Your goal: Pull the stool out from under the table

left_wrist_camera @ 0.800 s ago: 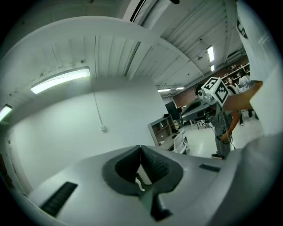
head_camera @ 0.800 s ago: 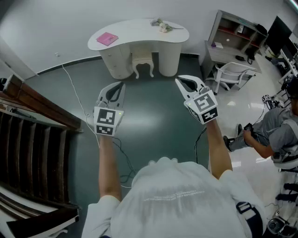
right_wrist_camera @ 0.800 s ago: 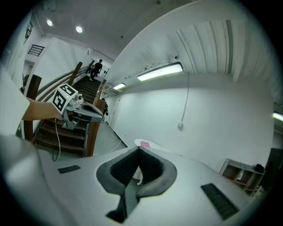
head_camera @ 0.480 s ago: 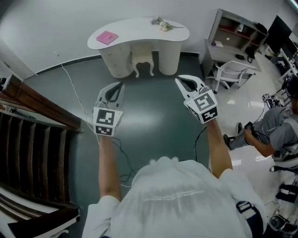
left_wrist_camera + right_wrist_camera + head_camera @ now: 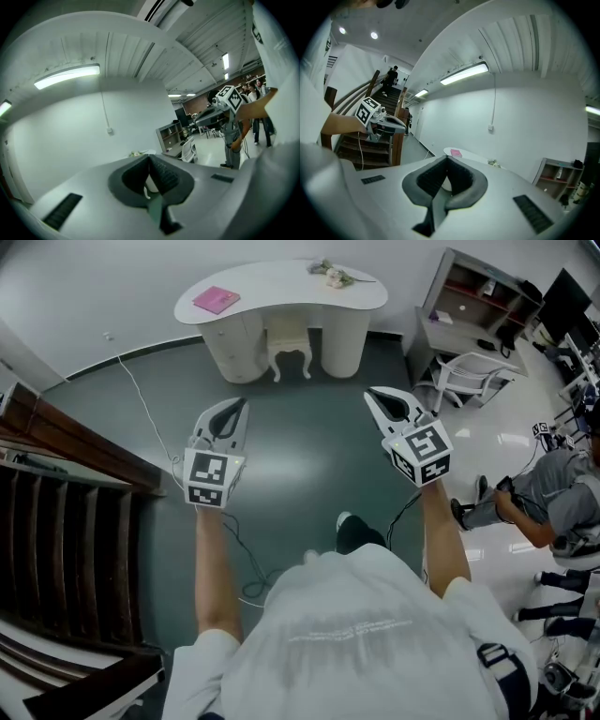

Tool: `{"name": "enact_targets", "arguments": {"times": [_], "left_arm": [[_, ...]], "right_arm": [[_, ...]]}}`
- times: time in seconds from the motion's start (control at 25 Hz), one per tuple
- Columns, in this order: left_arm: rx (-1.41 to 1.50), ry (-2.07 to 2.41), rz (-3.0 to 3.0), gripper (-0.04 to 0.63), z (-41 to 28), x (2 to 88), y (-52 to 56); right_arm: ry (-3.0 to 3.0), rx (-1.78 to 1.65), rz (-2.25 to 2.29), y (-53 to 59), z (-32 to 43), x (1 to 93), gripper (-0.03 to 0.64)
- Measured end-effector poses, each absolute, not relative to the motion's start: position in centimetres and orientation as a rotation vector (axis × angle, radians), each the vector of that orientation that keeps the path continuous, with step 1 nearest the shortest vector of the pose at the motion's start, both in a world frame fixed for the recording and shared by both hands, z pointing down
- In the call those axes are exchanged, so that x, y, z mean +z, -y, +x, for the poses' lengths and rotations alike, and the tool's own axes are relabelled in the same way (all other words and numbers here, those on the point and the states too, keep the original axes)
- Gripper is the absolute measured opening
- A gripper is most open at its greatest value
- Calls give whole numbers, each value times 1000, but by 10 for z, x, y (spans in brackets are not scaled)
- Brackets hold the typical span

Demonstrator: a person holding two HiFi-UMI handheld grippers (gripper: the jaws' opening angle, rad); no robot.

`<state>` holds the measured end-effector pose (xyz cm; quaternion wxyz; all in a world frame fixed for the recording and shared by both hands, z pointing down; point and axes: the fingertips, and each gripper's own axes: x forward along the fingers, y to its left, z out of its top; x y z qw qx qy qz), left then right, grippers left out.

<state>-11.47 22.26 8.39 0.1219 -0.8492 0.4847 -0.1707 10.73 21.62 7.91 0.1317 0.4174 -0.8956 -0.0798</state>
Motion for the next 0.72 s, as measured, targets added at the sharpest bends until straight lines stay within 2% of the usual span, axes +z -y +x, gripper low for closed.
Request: {"name": "enact_targets", "arguments": {"times": [0.32, 0.72], "left_arm": [[-517, -1432, -2494, 15, -123, 103, -170], [-574, -1452, -2502, 15, -102, 116, -9]], "right_arm": [[2655, -251, 1199, -160, 97, 87, 15], [2618, -259, 1178, 15, 117, 107, 15]]}}
